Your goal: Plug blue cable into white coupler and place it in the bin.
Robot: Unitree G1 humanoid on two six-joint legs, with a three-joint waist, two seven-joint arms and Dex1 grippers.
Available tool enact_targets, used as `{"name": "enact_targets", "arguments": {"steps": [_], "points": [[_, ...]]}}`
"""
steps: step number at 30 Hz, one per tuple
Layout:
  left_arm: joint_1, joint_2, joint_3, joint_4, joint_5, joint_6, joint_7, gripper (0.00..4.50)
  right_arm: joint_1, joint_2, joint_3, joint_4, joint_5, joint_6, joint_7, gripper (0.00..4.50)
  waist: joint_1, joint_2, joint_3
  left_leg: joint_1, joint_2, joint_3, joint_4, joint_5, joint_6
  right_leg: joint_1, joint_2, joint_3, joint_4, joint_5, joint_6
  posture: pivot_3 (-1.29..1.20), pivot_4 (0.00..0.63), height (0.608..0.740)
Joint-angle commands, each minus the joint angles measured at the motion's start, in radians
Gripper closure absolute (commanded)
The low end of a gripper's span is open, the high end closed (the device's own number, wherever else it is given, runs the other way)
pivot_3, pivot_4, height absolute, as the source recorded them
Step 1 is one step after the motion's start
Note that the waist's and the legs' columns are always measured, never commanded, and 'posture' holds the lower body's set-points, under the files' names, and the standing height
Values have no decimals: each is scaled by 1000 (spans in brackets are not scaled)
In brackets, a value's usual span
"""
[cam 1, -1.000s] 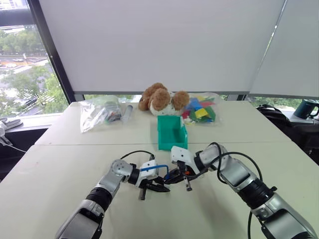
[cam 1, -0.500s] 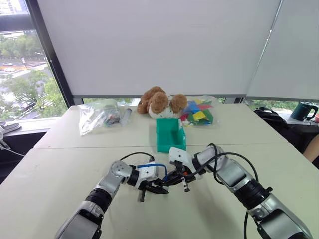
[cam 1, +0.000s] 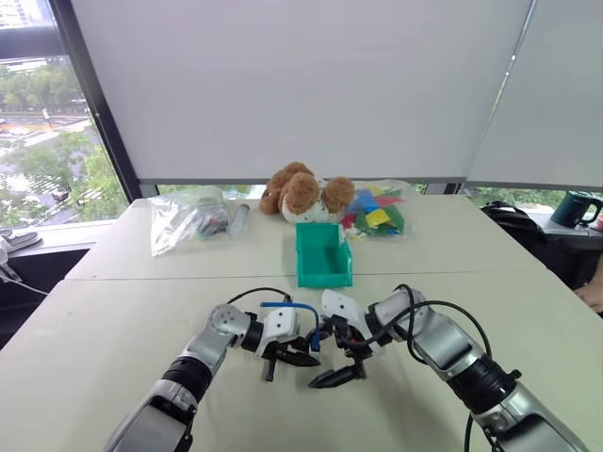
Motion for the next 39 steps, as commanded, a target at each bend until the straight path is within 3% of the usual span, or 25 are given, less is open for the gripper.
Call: {"name": "enact_targets", "arguments": {"steps": [1,8,18,21,27,28,33,34,35,39], "points": [[-6,-14,3,-24,-7,-11,-9,4160,7,-35,-37,-44,8,92,-48,266,6,1,1,-1,0,0,0,0,0,-1,-1,0,0,0,0,0,150,740],[-5,-22,13,-21,-8,-12,-5,4160,16,-63,-116,-139,59,169,-125,266,23,1,3,-20,-3,1,2,0,0,-19,-3,-1,1,2,3,0,150,740],[-18,-23,19,-3,-2,-15,-3,4160,35,-65,-173,-200,153,239,-186,266,23,1,12,-19,-3,1,2,0,0,-18,-3,-1,1,2,3,0,150,740],[-22,-23,20,4,-1,-18,-1,4160,33,-61,-173,-210,174,251,-199,1092,23,1,13,-19,-3,1,3,0,0,-18,-3,-1,1,2,3,0,150,740],[-23,-23,23,9,-1,-22,2,4160,28,-51,-161,-219,206,262,-222,4287,23,1,13,-19,-4,1,3,0,0,-18,-2,-1,1,2,3,0,150,740],[-22,-23,23,8,-2,-22,3,4160,27,-50,-159,-218,208,262,-227,4457,23,0,13,-19,-4,1,3,0,0,-18,-2,-1,1,2,3,0,150,740],[-16,-17,31,-3,-8,-6,7,4160,4,-36,-182,-227,234,287,-260,4457,21,0,13,-19,-3,1,3,0,0,-18,-2,-1,1,2,4,0,150,740],[-15,-14,35,-7,-11,4,10,3145,-1,-36,-194,-234,246,296,-263,4500,21,0,13,-19,-3,1,3,0,0,-18,-2,-1,1,2,4,0,150,740],[-12,-8,42,-17,-22,21,4,2868,-5,-38,-204,-243,257,305,-266,4500,21,1,14,-19,-3,1,3,0,0,-18,-2,-1,1,2,4,0,150,740],[4,19,75,-75,-47,53,26,847,-15,-51,-226,-267,284,321,-285,4500,19,1,15,-19,-2,1,3,0,0,-18,-1,-1,2,2,4,0,150,740]]}}
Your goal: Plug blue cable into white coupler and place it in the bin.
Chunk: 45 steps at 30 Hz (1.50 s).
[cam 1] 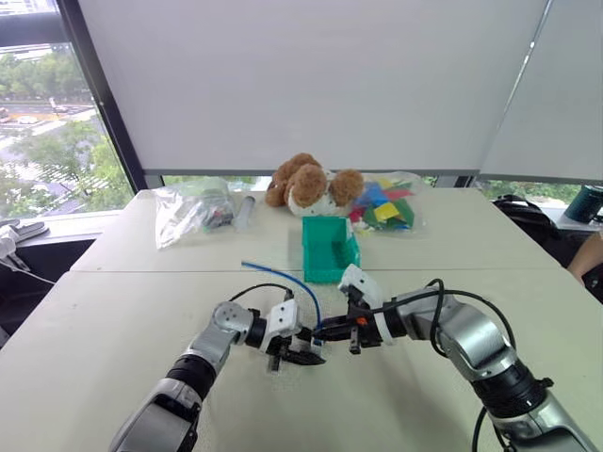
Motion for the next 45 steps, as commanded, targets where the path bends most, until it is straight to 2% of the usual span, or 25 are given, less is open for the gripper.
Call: {"name": "enact_targets", "arguments": {"steps": [1,2,6,10,16,21,25,27,28,29,31,34,39,41,45], "points": [[17,38,52,-90,-41,37,21,391,-35,-13,-50,-52,32,4,-19,4500,-1,0,1,0,0,0,0,0,0,0,0,0,0,0,0,0,150,740],[27,52,67,-124,-54,59,24,60,-45,-15,-59,-52,36,3,-25,4500,-3,0,1,0,1,0,0,0,0,0,1,0,0,0,0,0,150,740],[74,113,126,-256,-103,153,56,60,-126,-23,-100,-8,40,-30,-38,4500,-7,2,7,0,2,0,-1,0,0,-1,2,0,1,0,0,0,150,740],[130,167,190,-355,-146,246,113,60,-306,-25,-127,202,1,-117,-41,4500,-12,3,10,0,2,0,-1,0,0,-2,2,1,1,0,0,0,150,740],[201,191,232,-487,-179,342,208,60,-579,65,-88,765,-130,-357,-73,4500,-24,3,11,0,2,1,-2,0,0,-2,3,1,2,0,0,0,150,740],[234,199,261,-594,-234,461,261,60,-724,157,-74,1176,-225,-508,-84,4500,-27,4,13,0,2,2,-2,0,-1,-2,3,2,2,0,0,0,150,740],[253,208,281,-655,-269,550,303,0,-801,211,-101,1404,-269,-581,-136,3053,-29,5,16,0,2,3,-3,1,-1,-3,2,3,2,0,1,0,150,740],[260,212,290,-673,-277,574,319,0,-828,228,-119,1464,-277,-602,-167,2014,-29,5,17,0,2,3,-3,1,-2,-3,2,3,2,0,1,0,150,740],[264,215,291,-681,-281,580,323,0,-839,234,-126,1484,-281,-611,-177,1358,-29,5,17,0,2,3,-3,1,-2,-3,2,3,2,0,1,0,150,740],[270,217,295,-691,-288,588,327,0,-851,239,-139,1499,-281,-617,-194,1006,-30,6,17,0,2,3,-3,1,-2,-3,2,3,2,0,1,0,150,740],[284,222,302,-712,-303,603,333,0,-875,244,-165,1519,-283,-630,-229,35,-30,6,17,0,2,3,-3,1,-3,-3,2,3,2,0,1,0,150,740],[303,227,315,-748,-329,632,345,0,-912,233,-202,1520,-276,-636,-231,35,-30,7,18,0,2,3,-4,2,-4,-4,2,3,2,1,0,0,150,740],[315,249,354,-809,-383,697,372,0,-876,142,-183,1378,-295,-628,-53,35,-25,7,18,0,2,3,-4,2,-4,-4,1,4,2,1,0,0,150,740],[320,270,368,-828,-400,720,377,0,-785,85,-181,1192,-271,-551,34,35,-23,6,18,0,1,3,-4,2,-4,-4,1,4,2,1,0,0,150,740],[335,321,409,-876,-444,773,381,0,-408,-113,-234,517,-141,-261,134,35,-13,6,18,-1,0,-1,-5,2,-4,-2,0,3,0,1,0,0,150,740]]}}
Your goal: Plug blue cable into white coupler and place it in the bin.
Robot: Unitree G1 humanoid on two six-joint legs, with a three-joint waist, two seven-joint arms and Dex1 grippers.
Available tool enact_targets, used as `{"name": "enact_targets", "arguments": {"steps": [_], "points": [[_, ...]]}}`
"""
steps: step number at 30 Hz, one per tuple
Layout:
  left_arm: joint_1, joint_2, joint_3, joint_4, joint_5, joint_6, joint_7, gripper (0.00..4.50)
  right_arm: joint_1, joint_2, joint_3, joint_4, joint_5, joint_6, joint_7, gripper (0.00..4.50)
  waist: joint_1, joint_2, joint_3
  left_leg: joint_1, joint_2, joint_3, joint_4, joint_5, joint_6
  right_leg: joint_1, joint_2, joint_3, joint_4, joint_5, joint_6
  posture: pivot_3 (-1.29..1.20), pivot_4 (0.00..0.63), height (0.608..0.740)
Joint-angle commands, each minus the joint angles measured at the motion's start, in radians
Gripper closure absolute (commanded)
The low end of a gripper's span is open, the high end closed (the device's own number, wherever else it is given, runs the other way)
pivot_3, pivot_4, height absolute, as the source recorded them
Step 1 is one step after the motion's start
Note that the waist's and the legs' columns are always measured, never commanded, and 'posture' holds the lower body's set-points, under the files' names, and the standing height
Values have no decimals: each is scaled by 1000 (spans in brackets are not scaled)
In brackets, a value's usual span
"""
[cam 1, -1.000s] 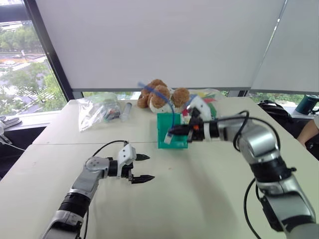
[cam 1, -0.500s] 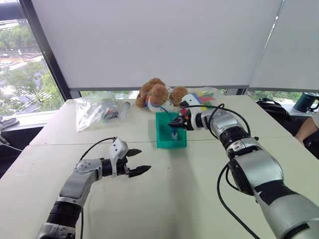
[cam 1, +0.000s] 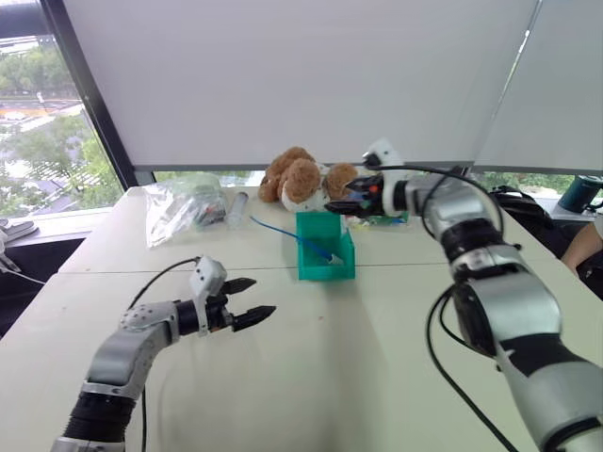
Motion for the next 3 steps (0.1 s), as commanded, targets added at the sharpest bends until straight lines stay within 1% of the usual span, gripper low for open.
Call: {"name": "enact_targets", "arguments": {"steps": [1,2,3], "points": [[9,41,64,-66,-56,38,5,0,261,-148,-69,-512,122,222,67,35,5,1,0,0,-1,1,-1,0,0,-1,-1,0,0,0,0,0,150,740],[11,49,70,-73,-63,47,6,0,331,-184,-88,-612,148,265,67,35,7,1,1,0,-1,1,-1,0,0,-2,-2,0,0,0,0,0,150,740],[13,60,82,-86,-78,64,9,0,431,-223,-124,-732,179,301,66,35,7,1,1,-1,-1,1,-2,0,0,-2,-3,0,0,0,0,0,150,740]]}}
